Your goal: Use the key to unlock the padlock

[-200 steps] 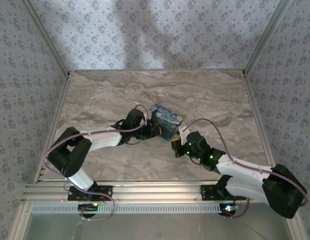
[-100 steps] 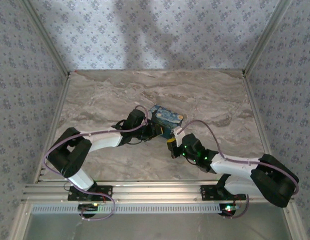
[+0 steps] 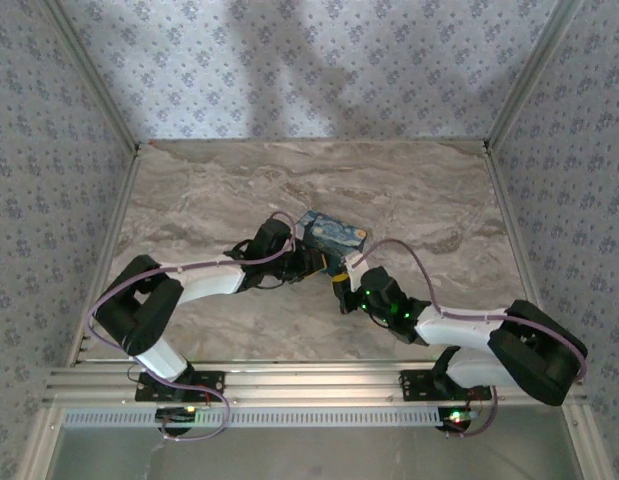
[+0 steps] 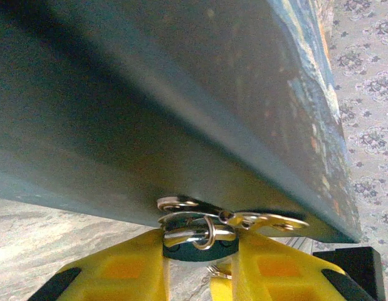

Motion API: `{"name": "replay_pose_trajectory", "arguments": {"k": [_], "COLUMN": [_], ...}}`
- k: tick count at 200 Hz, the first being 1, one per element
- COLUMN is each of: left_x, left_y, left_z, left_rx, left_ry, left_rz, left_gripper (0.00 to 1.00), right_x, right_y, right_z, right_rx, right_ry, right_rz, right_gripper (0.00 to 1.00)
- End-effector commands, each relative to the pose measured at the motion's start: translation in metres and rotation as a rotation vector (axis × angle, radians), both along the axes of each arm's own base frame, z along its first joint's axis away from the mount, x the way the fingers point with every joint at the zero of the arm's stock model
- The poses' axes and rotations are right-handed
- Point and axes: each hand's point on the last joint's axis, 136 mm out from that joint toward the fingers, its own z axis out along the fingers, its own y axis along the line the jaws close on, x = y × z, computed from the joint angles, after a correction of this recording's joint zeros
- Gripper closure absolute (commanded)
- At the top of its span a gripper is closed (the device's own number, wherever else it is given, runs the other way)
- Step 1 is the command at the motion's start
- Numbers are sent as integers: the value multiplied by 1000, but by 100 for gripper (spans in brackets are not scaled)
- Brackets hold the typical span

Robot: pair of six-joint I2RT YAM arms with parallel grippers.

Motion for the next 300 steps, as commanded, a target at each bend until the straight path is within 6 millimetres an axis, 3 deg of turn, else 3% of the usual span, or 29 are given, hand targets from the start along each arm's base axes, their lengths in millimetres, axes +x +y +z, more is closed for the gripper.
{"name": "replay_pose_trajectory", "arguments": {"k": [1, 103, 300], "left_x": [1, -1, -1], "left_y": [-14, -17, -18], "left_z": [19, 18, 17], "left_rx": [-60, -59, -63], "left_ry": [-19, -14, -9], "left_rz": [-32, -38, -37], "left_gripper": [74, 76, 76], "right_x": [8, 17, 18], "right_y": [0, -4, -1], "right_z": [7, 6, 7], "right_rx": [3, 24, 94], "right_ry": [-40, -37, -28], "right_rz": [-20, -58, -51], "right_gripper": [100, 100, 100]}}
